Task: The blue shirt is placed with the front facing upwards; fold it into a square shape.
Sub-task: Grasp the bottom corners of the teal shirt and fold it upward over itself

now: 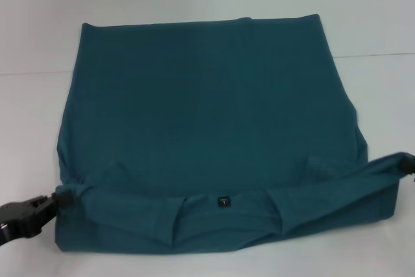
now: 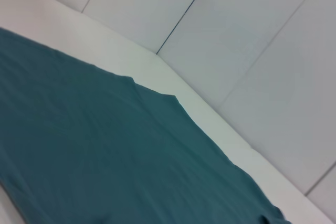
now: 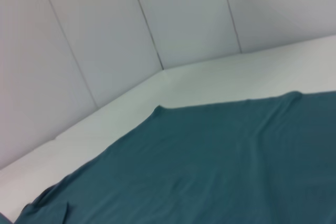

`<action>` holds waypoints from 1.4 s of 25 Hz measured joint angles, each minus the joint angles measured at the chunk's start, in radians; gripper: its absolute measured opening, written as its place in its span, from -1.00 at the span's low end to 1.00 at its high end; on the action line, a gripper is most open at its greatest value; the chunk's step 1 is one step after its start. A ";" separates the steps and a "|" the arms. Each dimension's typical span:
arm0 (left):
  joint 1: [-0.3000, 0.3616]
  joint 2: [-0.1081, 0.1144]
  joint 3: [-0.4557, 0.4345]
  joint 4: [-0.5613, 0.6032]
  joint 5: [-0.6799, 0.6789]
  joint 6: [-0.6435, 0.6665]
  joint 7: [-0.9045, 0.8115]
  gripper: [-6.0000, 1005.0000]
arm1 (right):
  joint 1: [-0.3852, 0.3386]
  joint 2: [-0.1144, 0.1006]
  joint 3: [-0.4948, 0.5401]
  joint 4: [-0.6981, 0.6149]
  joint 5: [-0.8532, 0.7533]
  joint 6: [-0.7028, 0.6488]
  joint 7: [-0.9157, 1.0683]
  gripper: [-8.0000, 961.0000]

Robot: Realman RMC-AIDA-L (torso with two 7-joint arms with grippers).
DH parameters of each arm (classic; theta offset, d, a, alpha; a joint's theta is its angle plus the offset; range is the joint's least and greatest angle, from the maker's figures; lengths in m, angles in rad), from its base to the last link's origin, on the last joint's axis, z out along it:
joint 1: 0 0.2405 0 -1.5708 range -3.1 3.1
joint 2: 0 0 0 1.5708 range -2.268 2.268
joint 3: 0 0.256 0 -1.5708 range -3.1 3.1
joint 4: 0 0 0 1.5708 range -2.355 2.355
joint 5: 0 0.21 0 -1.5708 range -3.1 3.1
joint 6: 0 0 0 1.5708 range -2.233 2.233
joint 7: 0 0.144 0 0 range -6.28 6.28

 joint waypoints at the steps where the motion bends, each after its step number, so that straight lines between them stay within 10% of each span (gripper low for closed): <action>1: -0.007 0.000 0.000 -0.005 -0.001 -0.014 0.004 -0.88 | 0.009 0.001 -0.002 0.006 0.003 0.012 -0.001 -0.90; 35: -0.167 0.010 -0.003 -0.064 -0.181 -0.262 0.063 -0.88 | 0.204 0.001 -0.021 0.047 0.069 0.358 -0.005 -0.90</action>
